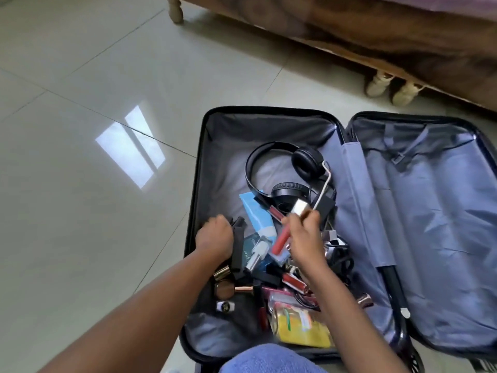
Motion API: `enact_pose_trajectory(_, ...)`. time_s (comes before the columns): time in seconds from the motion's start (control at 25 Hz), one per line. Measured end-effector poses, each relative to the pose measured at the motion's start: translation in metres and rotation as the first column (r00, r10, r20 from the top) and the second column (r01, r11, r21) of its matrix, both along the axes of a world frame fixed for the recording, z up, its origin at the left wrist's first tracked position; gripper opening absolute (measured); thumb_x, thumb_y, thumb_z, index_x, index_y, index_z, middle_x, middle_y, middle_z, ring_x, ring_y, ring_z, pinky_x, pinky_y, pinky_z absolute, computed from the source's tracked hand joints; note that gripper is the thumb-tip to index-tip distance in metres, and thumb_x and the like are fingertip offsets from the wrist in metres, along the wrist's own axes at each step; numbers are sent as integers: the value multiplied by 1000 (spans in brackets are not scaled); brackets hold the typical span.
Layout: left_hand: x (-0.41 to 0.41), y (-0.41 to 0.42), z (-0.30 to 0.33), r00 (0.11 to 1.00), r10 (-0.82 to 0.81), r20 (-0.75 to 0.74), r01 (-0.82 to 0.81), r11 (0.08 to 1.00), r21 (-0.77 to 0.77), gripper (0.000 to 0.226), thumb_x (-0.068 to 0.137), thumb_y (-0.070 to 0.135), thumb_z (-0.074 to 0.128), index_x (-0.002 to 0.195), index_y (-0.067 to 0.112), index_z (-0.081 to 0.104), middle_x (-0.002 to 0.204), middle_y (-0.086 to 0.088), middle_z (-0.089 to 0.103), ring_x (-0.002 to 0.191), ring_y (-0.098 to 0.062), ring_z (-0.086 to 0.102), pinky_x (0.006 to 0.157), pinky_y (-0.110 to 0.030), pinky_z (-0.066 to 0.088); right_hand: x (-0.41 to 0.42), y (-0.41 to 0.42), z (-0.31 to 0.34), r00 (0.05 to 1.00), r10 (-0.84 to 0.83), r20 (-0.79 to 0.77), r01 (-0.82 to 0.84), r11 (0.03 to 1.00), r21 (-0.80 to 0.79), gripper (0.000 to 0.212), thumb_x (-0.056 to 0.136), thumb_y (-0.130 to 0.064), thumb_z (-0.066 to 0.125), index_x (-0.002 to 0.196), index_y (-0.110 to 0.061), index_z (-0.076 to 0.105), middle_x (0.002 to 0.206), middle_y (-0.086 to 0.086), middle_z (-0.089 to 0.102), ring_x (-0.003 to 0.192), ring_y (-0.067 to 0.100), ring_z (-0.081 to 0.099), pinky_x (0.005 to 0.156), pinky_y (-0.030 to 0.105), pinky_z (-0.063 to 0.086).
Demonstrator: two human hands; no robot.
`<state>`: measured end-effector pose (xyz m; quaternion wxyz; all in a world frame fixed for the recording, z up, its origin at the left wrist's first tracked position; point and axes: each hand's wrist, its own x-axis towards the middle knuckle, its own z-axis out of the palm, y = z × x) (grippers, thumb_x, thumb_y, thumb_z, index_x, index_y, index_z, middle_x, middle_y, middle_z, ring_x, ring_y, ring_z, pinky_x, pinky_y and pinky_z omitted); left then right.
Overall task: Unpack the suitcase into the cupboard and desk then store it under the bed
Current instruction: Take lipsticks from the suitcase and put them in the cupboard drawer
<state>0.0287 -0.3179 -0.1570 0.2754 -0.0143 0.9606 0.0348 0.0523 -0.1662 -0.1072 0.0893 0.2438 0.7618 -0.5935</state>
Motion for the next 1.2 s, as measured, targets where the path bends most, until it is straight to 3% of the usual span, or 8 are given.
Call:
enact_pose_trajectory(0.2, -11, 6, 6, 990, 86, 111, -88, 996, 10, 40, 97, 22, 39, 130, 0, 41, 136, -15, 47, 124, -29, 50, 96, -36, 42, 45, 50, 4, 985, -146, 94, 166, 949, -268, 8, 96, -14, 43, 89, -14, 42, 57, 0, 41, 44, 10, 40, 40, 23, 34)
enact_pose_trajectory(0.4, -4, 8, 22, 965, 262, 14, -262, 958, 116, 36, 95, 26, 44, 119, 1, 36, 129, -19, 51, 119, -36, 50, 89, -39, 41, 47, 75, 6, 995, -75, 68, 83, 989, -122, 9, 91, -14, 58, 83, -17, 58, 52, -4, 45, 40, 8, 40, 40, 24, 35)
enact_pose_trajectory(0.52, -5, 5, 47, 872, 489, 21, -462, 809, 364, 38, 90, 32, 51, 109, 3, 38, 112, -21, 58, 104, -38, 58, 79, -39, 44, 14, 53, 7, 988, 152, 16, -153, 983, 99, 8, 89, -18, 61, 82, -16, 64, 62, 0, 57, 53, 12, 52, 51, 25, 40)
enact_pose_trajectory(0.72, 8, -3, 81, 597, 715, 364, -619, 122, 776, 14, 70, 4, 51, 79, 9, 42, 59, -12, 44, 54, -22, 43, 50, -27, 37, -55, -12, -33, 830, 533, 165, -457, 482, 747, 16, 88, -8, 53, 102, -5, 60, 108, 14, 62, 98, 32, 61, 71, 32, 45)
enact_pose_trajectory(0.92, 19, -13, 84, 603, 701, 382, -582, 58, 811, 19, 81, -1, 61, 80, 11, 47, 51, -6, 42, 42, -16, 39, 46, -21, 37, -75, -25, -45, 739, 571, 356, -561, 231, 795, 28, 93, -7, 48, 120, -7, 55, 124, 12, 55, 110, 29, 59, 84, 34, 48)
enact_pose_trajectory(1.0, 22, -14, 85, 598, 697, 396, -580, 36, 814, 13, 84, 3, 61, 80, 9, 51, 48, -5, 51, 44, -17, 48, 46, -22, 46, -71, -26, -28, 779, 573, 256, -507, 335, 794, 26, 95, -20, 50, 117, -7, 55, 121, 11, 55, 109, 28, 58, 81, 33, 47)
enact_pose_trajectory(1.08, 23, -11, 88, 630, 663, 405, -573, 46, 818, 9, 87, 9, 60, 83, 7, 52, 51, -8, 60, 48, -18, 58, 48, -26, 53, -51, -16, -2, 883, 467, 35, -364, 637, 679, 27, 94, -30, 49, 107, -7, 54, 106, 8, 58, 95, 25, 60, 73, 33, 44)
enact_pose_trajectory(1.2, 27, 2, 91, 721, 566, 401, -564, 143, 813, 9, 87, 9, 58, 86, 6, 50, 54, -10, 58, 46, -16, 54, 52, -27, 47, -2, 29, 24, 998, 23, -64, -24, 1000, -17, 18, 93, -29, 52, 89, -11, 54, 69, -2, 60, 60, 10, 58, 64, 28, 45)
